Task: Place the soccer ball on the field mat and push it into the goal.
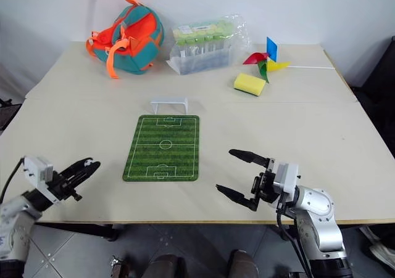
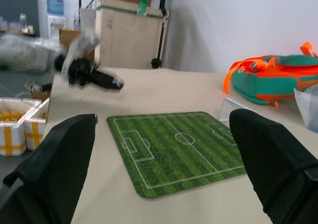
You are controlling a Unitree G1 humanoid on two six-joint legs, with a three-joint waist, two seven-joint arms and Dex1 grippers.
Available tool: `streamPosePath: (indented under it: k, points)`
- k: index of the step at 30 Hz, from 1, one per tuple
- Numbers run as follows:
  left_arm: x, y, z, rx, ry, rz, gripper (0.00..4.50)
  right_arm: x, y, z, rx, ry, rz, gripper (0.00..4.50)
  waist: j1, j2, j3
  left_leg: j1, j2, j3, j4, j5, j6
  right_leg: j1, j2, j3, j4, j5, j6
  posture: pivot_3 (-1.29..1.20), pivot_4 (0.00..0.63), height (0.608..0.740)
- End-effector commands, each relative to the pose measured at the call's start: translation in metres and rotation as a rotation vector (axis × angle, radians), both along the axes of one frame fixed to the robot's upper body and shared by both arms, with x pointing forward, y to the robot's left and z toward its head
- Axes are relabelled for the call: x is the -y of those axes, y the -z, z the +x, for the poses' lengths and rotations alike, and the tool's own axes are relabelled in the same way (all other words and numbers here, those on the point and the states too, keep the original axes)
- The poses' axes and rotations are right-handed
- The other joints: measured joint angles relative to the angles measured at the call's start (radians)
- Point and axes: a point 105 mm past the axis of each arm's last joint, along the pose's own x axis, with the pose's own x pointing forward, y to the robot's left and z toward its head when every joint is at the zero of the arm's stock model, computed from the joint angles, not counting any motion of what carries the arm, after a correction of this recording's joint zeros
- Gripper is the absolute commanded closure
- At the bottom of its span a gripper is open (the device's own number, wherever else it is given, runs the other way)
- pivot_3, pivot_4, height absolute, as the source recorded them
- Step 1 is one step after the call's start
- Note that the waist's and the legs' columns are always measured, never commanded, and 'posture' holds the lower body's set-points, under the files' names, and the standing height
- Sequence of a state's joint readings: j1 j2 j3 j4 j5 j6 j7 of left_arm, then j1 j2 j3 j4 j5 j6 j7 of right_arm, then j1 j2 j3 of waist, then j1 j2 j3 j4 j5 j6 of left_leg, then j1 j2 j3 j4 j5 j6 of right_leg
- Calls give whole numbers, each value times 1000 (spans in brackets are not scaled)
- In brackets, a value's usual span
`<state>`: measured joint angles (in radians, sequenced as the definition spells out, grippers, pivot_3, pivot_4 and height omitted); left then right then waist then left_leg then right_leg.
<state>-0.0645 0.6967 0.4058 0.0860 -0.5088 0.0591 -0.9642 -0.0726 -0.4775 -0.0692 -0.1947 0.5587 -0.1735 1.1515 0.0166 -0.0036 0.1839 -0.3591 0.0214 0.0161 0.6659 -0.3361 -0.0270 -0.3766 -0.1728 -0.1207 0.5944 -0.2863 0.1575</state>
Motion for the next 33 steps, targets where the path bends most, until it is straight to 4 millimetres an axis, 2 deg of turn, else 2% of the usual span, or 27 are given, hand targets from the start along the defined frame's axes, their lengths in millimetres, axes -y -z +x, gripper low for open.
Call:
streamPosePath:
  k: [1,5,9,12,17,21,27,28,33]
  points:
    - [54,-13,2,14,325,141,3632,18,-10,-7,24,-17,-73,0,10,2,0,0,0,0,0,0,0,0,0,0,0,0,0,0,150,740]
    - [91,-3,13,-3,520,260,3632,31,-9,-11,-7,-14,-122,0,7,3,0,0,0,1,-1,0,0,0,1,1,-1,0,0,0,150,740]
    - [112,19,30,-27,587,342,3632,36,-5,-13,-15,4,-133,0,0,3,0,1,2,5,-2,-1,0,-1,4,3,-2,0,0,0,150,740]
    - [112,25,38,-27,599,369,3632,37,-4,-16,-5,32,-117,0,0,3,0,1,2,5,-1,-1,0,-1,4,3,-3,0,0,0,150,740]
    - [108,34,38,-63,636,409,3632,40,3,-24,-18,54,-114,0,7,2,0,1,3,6,-1,-1,0,-1,4,3,-3,0,0,0,150,740]
    - [111,34,46,-48,608,379,3632,42,5,-27,-19,68,-112,0,10,2,0,1,3,6,0,-1,1,-1,4,4,-2,0,1,0,150,740]
    - [112,37,46,-49,608,368,3632,41,5,-29,-20,70,-108,0,9,2,0,1,3,6,0,-1,1,0,4,4,-2,1,1,0,150,740]
    - [112,36,47,-41,601,359,2891,41,5,-29,-21,70,-107,0,8,2,0,1,3,6,0,-1,1,0,4,4,-2,1,1,0,150,740]
    - [113,31,46,-16,601,335,1395,38,3,-31,-19,58,-103,0,8,2,0,1,3,6,1,-1,1,0,4,4,-2,1,1,0,150,740]
